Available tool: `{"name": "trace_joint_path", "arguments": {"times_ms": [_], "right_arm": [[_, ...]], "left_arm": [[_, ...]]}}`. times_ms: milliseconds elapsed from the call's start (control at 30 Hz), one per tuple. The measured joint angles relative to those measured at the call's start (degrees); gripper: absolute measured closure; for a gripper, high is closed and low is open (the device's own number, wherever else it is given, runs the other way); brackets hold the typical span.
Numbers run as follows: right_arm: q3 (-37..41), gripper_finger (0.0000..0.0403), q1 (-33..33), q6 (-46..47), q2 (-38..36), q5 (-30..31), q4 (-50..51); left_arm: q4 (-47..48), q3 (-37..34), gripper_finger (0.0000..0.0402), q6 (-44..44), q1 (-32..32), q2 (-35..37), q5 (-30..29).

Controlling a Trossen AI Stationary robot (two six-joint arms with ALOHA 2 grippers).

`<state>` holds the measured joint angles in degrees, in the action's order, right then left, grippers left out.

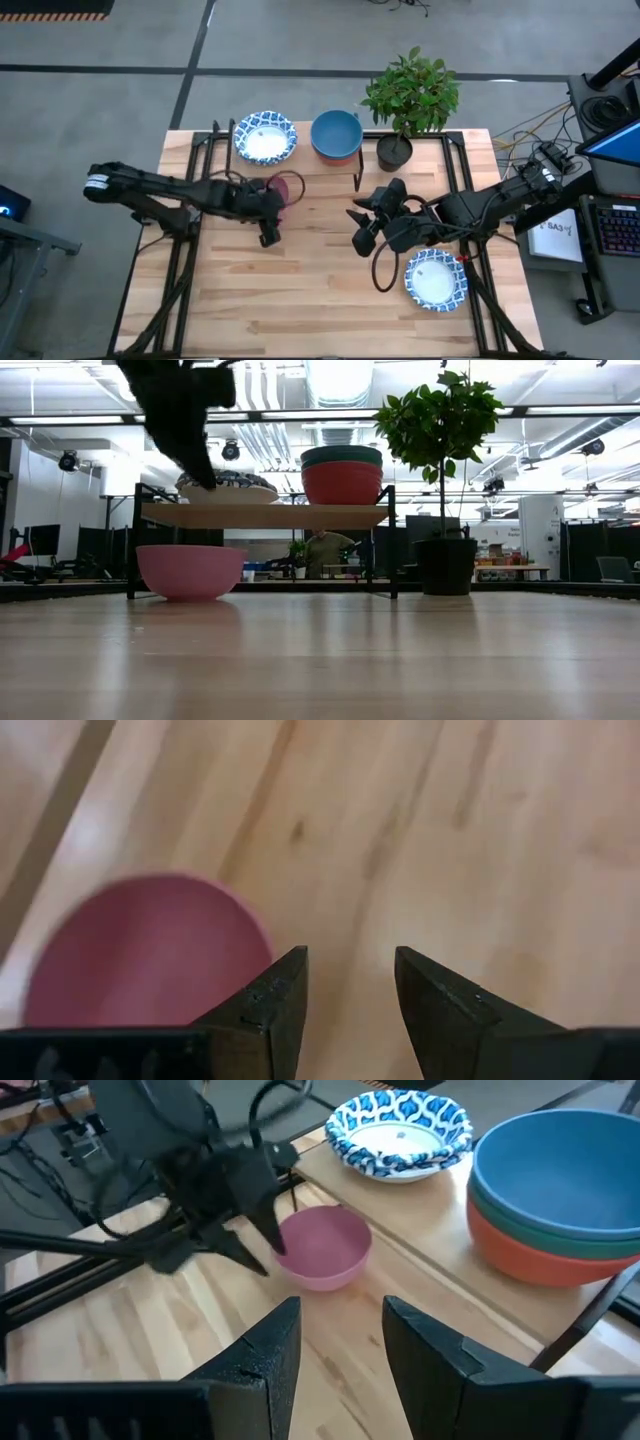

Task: Place and stack bowls onto a shelf
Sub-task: Stack the pink plastic bowl on top of the blue plastic bowl on the shelf

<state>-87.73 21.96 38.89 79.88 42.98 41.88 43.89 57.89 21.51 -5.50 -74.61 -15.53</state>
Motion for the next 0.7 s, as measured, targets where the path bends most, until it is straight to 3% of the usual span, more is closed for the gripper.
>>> {"name": "trace_joint_path", "arguments": {"times_ms": [100, 233, 500, 700], "right_arm": [[0.0, 0.027, 0.0, 0.1, 0.0, -1.2, -0.1], [0.0, 0.0268, 0.0, 0.8, 0.0, -1.4, -0.2], [0.0, 0.0269, 0.0, 1.6, 0.0, -1.4, -0.2], [0.0, 0.0272, 0.0, 1.1, 0.0, -1.4, -0.2]], "left_arm": [[-5.3, -5.1, 0.0268, -5.1, 0.0, 0.0, -4.9], [-10.0, -9.8, 0.0268, -7.6, 0.6, -0.3, -6.3], [-11.8, -15.8, 0.0271, -3.3, 0.6, -0.3, -6.4], [-13.3, -18.3, 0.0294, 0.1, 0.6, -0.3, -6.4]]}}
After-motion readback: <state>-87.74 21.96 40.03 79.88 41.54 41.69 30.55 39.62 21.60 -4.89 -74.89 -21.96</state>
